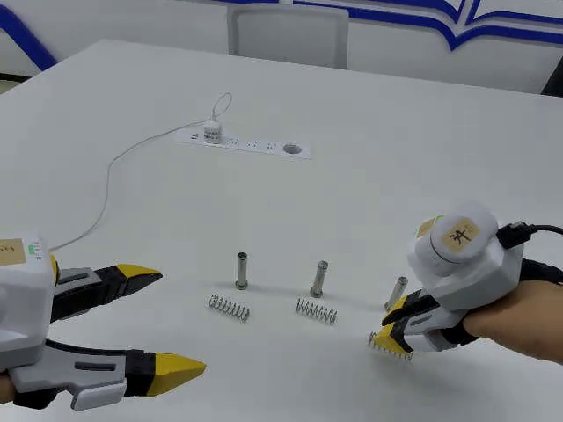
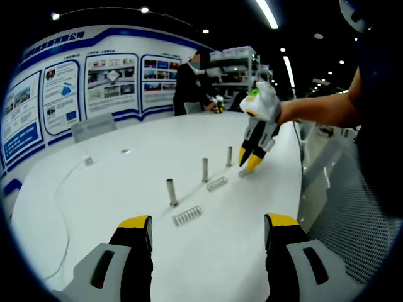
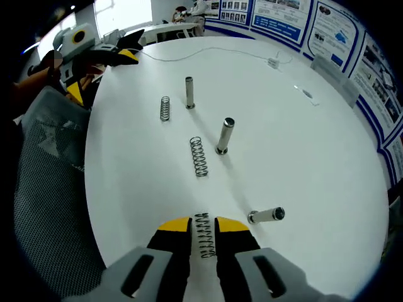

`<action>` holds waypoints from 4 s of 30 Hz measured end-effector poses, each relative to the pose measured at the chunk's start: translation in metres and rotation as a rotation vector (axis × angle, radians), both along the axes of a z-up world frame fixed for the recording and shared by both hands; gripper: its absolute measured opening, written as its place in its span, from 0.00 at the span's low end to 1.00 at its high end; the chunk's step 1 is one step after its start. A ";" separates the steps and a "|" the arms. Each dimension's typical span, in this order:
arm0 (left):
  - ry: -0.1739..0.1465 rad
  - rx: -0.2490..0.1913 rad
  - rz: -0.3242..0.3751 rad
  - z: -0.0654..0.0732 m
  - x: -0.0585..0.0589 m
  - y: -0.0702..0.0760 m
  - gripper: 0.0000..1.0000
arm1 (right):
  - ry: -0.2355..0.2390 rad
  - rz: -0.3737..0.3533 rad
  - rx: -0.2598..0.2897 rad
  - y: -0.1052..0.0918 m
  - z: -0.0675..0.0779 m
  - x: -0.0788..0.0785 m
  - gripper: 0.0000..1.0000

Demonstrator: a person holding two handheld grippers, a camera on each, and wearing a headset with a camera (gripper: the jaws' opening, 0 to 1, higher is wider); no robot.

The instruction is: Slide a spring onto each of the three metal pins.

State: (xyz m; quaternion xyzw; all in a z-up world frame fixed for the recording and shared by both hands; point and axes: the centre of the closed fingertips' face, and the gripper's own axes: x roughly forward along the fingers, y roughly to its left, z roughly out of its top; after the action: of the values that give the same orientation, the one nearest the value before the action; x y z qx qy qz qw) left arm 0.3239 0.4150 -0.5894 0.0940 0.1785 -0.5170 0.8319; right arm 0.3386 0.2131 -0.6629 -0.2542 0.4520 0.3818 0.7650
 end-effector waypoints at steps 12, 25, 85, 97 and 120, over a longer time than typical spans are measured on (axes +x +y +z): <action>0.008 0.000 0.003 -0.003 0.000 0.002 0.74 | 0.043 0.077 -0.069 0.004 -0.014 -0.001 0.15; 0.013 -0.002 0.005 -0.005 -0.001 0.002 0.73 | 0.070 0.111 -0.092 0.005 -0.018 -0.001 0.14; -0.016 0.033 -0.166 0.011 -0.008 -0.034 0.72 | -0.099 0.006 0.138 0.020 0.063 0.002 0.12; 0.000 -0.012 -0.270 0.018 -0.014 -0.069 0.67 | -0.134 0.051 0.287 0.059 0.111 -0.012 0.12; 0.025 -0.083 -0.377 0.024 -0.024 -0.110 0.37 | -0.115 0.149 0.412 0.112 0.133 -0.031 0.12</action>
State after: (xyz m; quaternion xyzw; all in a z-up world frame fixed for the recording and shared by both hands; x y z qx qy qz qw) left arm 0.3002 0.3050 -0.5654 0.0851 0.1466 -0.6717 0.7212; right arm 0.3074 0.3253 -0.5297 -0.1465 0.3000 0.5064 0.7951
